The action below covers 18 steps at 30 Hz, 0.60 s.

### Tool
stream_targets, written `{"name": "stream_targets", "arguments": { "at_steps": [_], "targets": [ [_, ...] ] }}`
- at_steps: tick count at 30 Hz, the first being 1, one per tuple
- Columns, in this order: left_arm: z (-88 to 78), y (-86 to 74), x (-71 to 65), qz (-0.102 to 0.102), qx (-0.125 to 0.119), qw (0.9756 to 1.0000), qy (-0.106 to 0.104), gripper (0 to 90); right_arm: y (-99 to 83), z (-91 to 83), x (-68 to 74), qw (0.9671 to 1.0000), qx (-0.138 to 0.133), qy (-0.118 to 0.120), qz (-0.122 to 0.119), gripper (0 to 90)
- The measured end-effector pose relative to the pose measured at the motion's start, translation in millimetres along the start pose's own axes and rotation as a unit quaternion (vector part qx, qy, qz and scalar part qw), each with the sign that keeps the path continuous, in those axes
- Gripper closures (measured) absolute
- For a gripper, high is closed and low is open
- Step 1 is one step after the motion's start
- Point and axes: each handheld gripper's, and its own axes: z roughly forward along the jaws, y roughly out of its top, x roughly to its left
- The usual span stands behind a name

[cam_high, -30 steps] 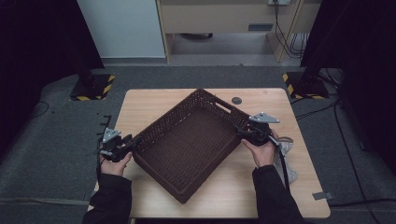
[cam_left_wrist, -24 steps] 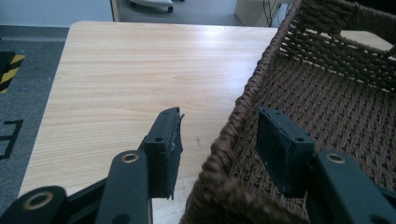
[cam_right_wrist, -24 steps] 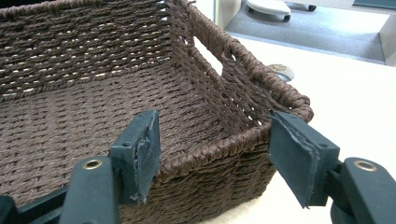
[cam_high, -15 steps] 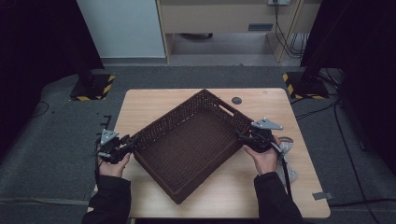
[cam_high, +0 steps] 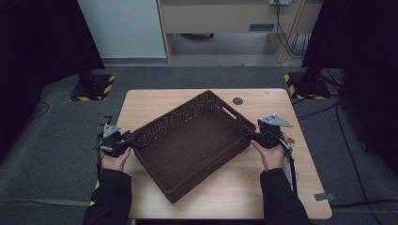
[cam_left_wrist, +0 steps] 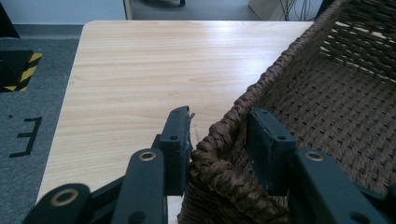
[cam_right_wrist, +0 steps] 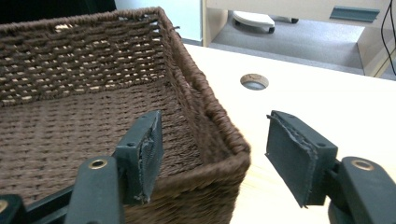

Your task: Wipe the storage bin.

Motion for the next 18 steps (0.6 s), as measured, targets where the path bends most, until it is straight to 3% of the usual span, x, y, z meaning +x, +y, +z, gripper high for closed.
{"name": "stream_targets", "arguments": {
  "at_steps": [5, 7, 9, 13, 18],
  "targets": [
    [1.9, 1.3, 3.1, -0.012, 0.003, 0.9999, -0.006, 54.7, -4.9, 3.9, -5.6, 0.9999, 0.016, -0.002, 0.0, 45.9],
    [1.1, 0.9, 3.4, -0.014, 0.006, 0.9999, -0.005, 51.7, -6.1, 3.3, -6.5, 0.9998, 0.014, 0.013, 0.01, 53.4],
    [-1.1, 1.4, 2.6, -0.014, 0.002, 0.9999, -0.008, 47.9, -5.2, 2.4, -5.3, 0.9997, 0.018, 0.019, 0.004, 58.4],
    [-7.2, 2.9, -0.4, -0.016, -0.02, 0.9996, -0.008, 43.9, -3.5, -0.4, -2.5, 0.9994, 0.03, 0.014, -0.001, 59.4],
    [-13.5, 2.3, -3.6, -0.003, -0.021, 0.9998, -0.003, 39.6, -9.5, -13.4, 3.8, 0.9993, 0.032, 0.017, 0.002, 58.9]
  ]
}}
